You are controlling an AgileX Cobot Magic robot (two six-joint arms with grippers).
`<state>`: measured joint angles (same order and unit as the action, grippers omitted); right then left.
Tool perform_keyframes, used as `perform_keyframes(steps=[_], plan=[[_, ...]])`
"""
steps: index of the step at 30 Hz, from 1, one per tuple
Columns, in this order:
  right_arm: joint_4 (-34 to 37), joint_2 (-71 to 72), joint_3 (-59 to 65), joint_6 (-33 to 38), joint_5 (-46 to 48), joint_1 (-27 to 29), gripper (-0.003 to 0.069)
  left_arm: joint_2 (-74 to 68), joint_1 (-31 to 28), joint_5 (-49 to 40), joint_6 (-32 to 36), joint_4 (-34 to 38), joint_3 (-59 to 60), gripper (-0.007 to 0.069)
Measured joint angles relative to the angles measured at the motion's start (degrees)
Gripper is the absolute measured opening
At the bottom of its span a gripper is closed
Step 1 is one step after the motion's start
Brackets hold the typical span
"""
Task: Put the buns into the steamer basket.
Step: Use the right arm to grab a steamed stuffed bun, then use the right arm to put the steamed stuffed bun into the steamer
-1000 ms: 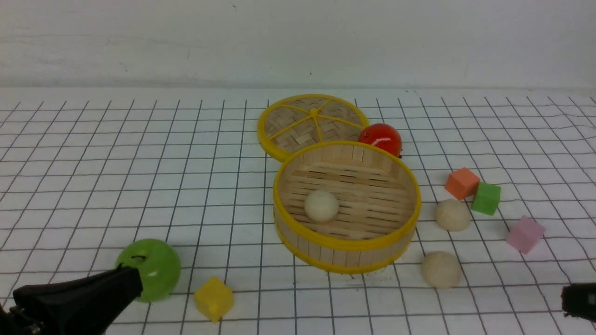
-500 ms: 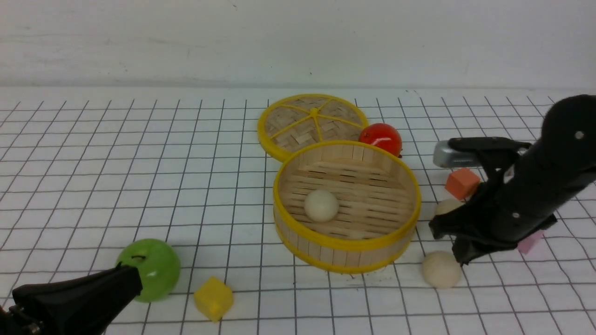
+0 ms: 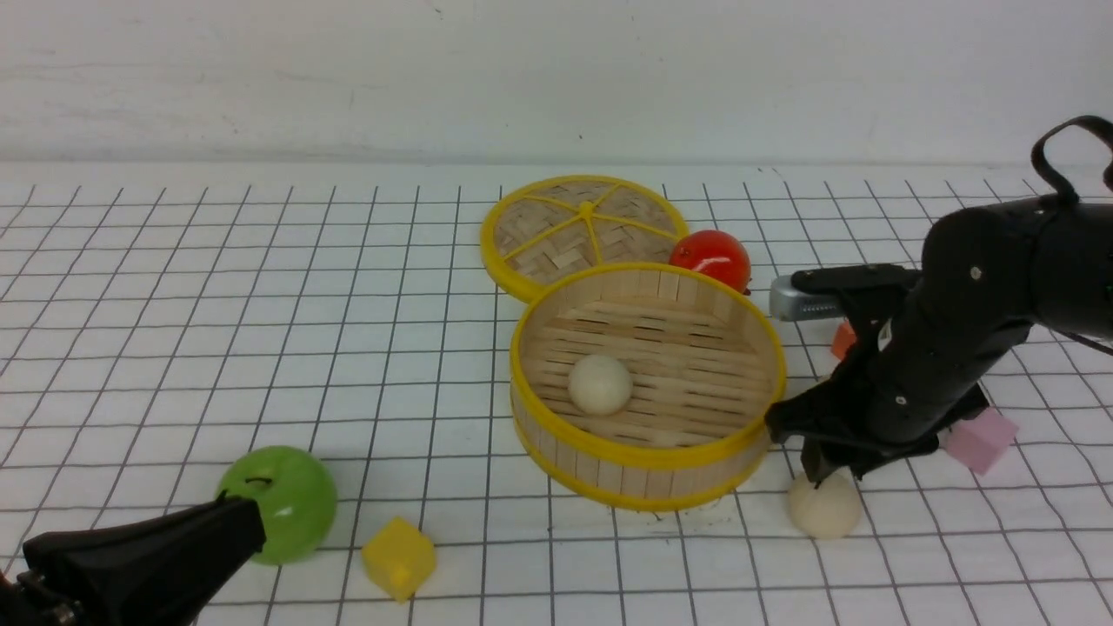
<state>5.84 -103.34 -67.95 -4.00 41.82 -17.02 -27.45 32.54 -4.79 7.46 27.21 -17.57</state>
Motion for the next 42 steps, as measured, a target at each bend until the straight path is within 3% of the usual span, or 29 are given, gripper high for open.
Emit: perform_keyframes(steps=[5,10,16,19,23,27,31,36,40,41,42], plan=[[-0.7,-1.5,0.0,0.0,-1.3,0.0,0.0262,0.0,0.0,-0.6,0.0,0.0,0.0,-0.0013],[-1.9,-2.1,0.0,0.0,-1.7,0.0,0.0172,0.0,0.0,-0.7,0.0,0.0,0.0,-0.0013],[-1.9,-0.6,0.0,0.7,1.3,-0.1,0.0015,0.0,0.0,-0.9,0.0,0.0,0.0,-0.0013],[-1.7,3.7,0.0,0.8,4.5,-0.1,0.0004,0.0,0.0,-0.9,0.0,0.0,0.0,-0.0013],[1.8,10.0,-1.8,2.3,7.9,-0.1,0.0005,0.0,0.0,-1.0,0.0,0.0,0.0,-0.0013],[9.5,11.4,-5.1,8.2,5.2,-0.1,0.0010,0.0,0.0,-1.0,0.0,0.0,0.0,-0.0013],[16.4,5.8,-8.0,13.2,-0.3,-0.2,0.0015,0.0,0.0,-1.0,0.0,0.0,0.0,-0.0011],[18.5,-2.1,-10.3,15.3,-4.8,-0.2,0.0050,0.0,0.0,-1.0,0.0,0.0,0.0,-0.0010],[19.6,-6.7,-12.0,15.4,-7.7,-0.2,0.0163,0.0,0.0,-1.0,0.0,0.0,0.0,-0.0010],[19.7,-7.9,-12.3,15.4,-8.6,-0.2,0.0248,0.0,0.0,-1.0,0.0,0.0,0.0,-0.0010],[19.8,-8.1,-12.4,15.4,-8.9,-0.2,0.0289,0.0,0.0,-1.0,0.0,0.0,0.0,-0.0010]])
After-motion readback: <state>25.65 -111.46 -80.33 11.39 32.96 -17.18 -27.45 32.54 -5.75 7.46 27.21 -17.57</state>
